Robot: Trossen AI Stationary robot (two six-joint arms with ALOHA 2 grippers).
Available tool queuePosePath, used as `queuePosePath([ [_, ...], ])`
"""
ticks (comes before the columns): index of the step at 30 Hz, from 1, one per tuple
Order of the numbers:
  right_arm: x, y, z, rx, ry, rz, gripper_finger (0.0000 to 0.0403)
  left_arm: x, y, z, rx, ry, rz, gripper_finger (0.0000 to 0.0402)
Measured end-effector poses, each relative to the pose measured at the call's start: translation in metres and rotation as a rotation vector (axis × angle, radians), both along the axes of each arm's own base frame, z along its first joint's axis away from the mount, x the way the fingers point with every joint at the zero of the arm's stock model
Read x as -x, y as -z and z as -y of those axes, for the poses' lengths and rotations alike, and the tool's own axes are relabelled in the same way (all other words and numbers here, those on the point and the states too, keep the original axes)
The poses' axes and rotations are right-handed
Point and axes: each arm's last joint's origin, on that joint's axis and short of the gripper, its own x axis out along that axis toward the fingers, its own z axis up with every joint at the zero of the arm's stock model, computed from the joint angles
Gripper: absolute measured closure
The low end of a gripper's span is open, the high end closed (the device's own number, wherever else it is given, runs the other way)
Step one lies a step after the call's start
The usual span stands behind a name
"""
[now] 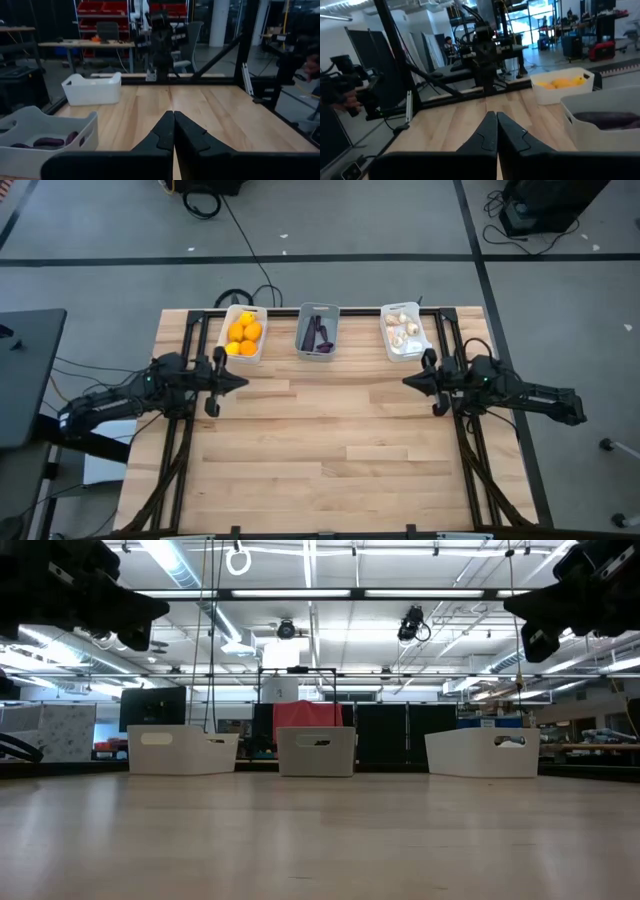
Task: Sort produce into baskets
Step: Return to Home Position
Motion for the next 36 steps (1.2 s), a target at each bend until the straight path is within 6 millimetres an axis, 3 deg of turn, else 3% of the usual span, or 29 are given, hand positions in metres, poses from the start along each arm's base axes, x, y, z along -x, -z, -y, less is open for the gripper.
queuePosePath([
  [8,-0.006,0.022,0.001,-0.040,-0.003,0.066,0.0398,0.005,0.011,0.001,0.036,-0.001,0.006,0.0390],
  [18,-0.009,0.024,-0.004,-0.026,-0.035,0.042,0.0399,0.005,0.020,0.002,0.044,0.025,-0.031,0.0390],
  [25,-0.010,0.025,-0.007,-0.021,-0.039,0.023,0.0400,0.006,0.019,0.003,0.049,0.042,-0.011,0.0390],
  [30,-0.011,0.026,-0.007,-0.002,-0.042,0.017,0.0397,0.000,0.034,0.003,0.097,0.062,0.076,0.0390],
  [36,-0.010,0.026,-0.007,-0.021,-0.059,0.021,0.0397,-0.001,0.034,0.007,0.114,0.066,0.065,0.0394],
])
